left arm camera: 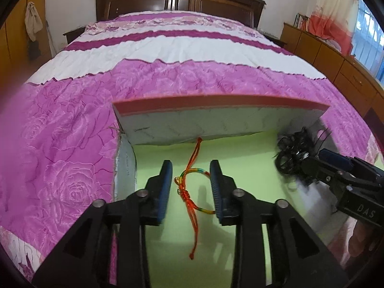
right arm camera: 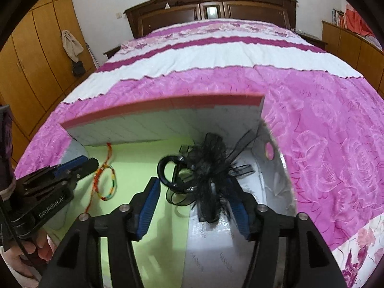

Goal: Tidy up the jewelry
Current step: 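Open the left tool to drop the bracelet while the right tool releases the fascinator in the box, then withdraw both tools from the box back toward the remaining jewelry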

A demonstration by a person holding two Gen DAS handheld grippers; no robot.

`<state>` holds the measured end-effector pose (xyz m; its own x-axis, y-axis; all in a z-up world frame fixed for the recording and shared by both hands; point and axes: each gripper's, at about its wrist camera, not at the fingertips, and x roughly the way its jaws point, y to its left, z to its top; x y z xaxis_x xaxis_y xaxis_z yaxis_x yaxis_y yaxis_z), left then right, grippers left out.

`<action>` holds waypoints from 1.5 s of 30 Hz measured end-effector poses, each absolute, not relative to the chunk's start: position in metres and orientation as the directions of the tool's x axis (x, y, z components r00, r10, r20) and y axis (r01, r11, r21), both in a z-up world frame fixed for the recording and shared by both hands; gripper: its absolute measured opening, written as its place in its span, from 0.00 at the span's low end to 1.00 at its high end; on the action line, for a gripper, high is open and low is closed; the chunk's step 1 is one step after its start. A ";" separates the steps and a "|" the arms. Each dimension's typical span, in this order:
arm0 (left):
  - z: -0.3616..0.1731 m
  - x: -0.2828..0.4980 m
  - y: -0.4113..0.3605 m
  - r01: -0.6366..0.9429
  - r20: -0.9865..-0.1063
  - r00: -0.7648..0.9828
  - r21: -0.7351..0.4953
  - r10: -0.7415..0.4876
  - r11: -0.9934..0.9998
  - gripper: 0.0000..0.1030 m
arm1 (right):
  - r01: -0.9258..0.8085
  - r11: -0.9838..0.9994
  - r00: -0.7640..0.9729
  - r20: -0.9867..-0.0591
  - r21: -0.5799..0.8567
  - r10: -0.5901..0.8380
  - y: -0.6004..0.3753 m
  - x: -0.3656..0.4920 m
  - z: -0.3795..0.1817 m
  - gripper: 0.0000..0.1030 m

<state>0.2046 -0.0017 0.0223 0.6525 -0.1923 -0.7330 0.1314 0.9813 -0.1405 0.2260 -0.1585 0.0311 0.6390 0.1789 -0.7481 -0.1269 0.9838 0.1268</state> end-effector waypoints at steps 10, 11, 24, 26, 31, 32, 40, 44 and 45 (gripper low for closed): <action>0.070 0.167 0.005 0.145 -0.683 0.697 -0.165 -0.219 0.976 0.28 | -0.126 0.975 0.687 -0.693 0.184 0.220 -0.167 0.182 0.075 0.60; 0.074 0.162 0.006 0.146 -0.678 0.701 -0.166 -0.220 0.975 0.29 | -0.127 0.973 0.688 -0.690 0.191 0.225 -0.168 0.178 0.078 0.60; 0.100 0.100 0.016 0.155 -0.671 0.705 -0.171 -0.230 0.973 0.34 | -0.154 0.965 0.692 -0.674 0.210 0.257 -0.170 0.104 0.107 0.60; 0.100 0.090 0.017 0.155 -0.672 0.703 -0.175 -0.233 0.972 0.35 | -0.158 0.965 0.689 -0.677 0.208 0.259 -0.170 0.093 0.107 0.60; 0.097 0.069 0.020 0.157 -0.679 0.692 -0.191 -0.246 0.969 0.37 | -0.171 0.965 0.668 -0.696 0.200 0.263 -0.168 0.068 0.103 0.60; 0.096 0.066 0.021 0.154 -0.681 0.691 -0.192 -0.245 0.969 0.37 | -0.173 0.965 0.665 -0.699 0.199 0.263 -0.168 0.065 0.101 0.60; 0.075 0.049 0.022 0.149 -0.716 0.653 -0.200 -0.248 0.968 0.38 | -0.170 0.962 0.624 -0.733 0.212 0.272 -0.168 0.045 0.078 0.60; 0.061 0.048 0.022 0.140 -0.740 0.627 -0.201 -0.244 0.969 0.38 | -0.166 0.963 0.608 -0.747 0.213 0.270 -0.167 0.040 0.067 0.60; 0.057 0.048 0.022 0.137 -0.745 0.621 -0.201 -0.243 0.970 0.38 | -0.165 0.963 0.605 -0.750 0.212 0.268 -0.167 0.040 0.065 0.60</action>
